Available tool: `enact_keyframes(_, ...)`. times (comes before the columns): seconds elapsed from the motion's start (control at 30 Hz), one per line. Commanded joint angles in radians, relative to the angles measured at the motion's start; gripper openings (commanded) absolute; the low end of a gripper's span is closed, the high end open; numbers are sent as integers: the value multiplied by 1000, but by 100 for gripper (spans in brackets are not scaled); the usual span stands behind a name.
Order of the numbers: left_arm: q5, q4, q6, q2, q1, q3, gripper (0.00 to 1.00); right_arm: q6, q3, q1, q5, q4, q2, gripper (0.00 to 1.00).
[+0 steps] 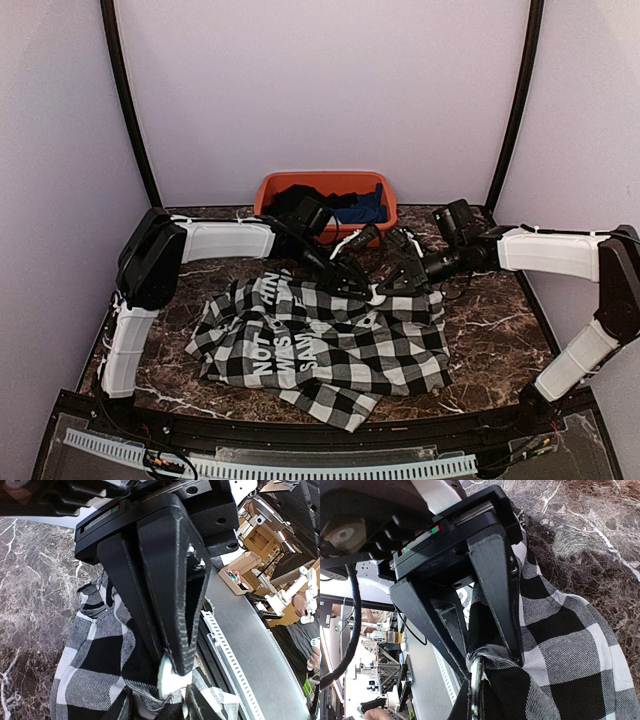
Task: Pin the brooch onto the clothing
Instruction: Pin the brooch onto the flattened clothing.
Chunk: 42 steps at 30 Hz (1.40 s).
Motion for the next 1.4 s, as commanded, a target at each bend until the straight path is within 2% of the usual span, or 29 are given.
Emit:
enact_keyframes(0.0,-88,-32,4,6,-10,27,35,-14,18,9,-37,26,-16,0)
enact_keyframes(0.5,-120,-33,-9,15,-19,41,34,-6,27,25,-46,35,-16,0)
enact_keyframes(0.9,-151,-84,30,15,-44,44,32,123,13,24,-125,155,-27,0)
enact_keyframes(1.07,-242,-110,39,15,-48,45,24,114,26,25,-100,122,-36,0)
enact_keyframes(1.2,-273,-125,39,15,-48,45,23,78,36,26,-71,75,-37,0)
enact_keyframes(1.37,-270,-158,46,11,-45,53,27,39,35,26,-44,40,-40,0)
